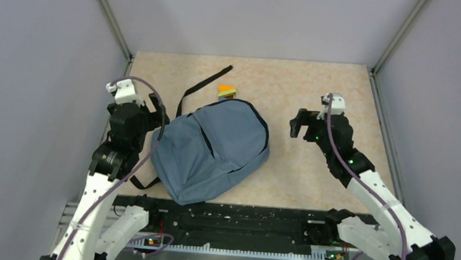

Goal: Pack the student bag
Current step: Reset both arms

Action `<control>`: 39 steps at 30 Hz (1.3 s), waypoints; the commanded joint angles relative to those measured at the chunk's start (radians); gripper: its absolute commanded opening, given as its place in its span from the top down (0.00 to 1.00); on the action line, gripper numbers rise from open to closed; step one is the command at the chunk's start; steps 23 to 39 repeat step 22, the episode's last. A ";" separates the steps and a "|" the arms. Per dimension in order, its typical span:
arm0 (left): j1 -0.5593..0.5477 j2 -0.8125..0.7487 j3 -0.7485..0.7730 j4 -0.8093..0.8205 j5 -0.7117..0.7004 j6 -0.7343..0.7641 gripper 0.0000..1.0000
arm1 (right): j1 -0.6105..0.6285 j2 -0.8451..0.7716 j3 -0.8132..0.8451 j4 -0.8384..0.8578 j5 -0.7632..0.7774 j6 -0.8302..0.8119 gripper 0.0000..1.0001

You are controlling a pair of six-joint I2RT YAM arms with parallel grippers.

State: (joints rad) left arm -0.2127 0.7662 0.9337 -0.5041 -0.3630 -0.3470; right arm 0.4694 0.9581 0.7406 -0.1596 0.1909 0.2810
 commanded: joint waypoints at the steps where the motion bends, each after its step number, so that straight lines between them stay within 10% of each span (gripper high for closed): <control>1: -0.002 -0.096 0.069 -0.115 0.029 0.049 0.03 | -0.026 -0.192 -0.017 0.011 0.120 -0.052 0.02; 12: -0.002 -0.313 -0.088 -0.060 0.088 0.108 0.02 | -0.025 -0.508 -0.268 0.295 0.244 -0.190 0.02; 39: -0.002 -0.359 -0.095 -0.045 0.085 0.119 0.02 | -0.025 -0.492 -0.264 0.285 0.258 -0.198 0.02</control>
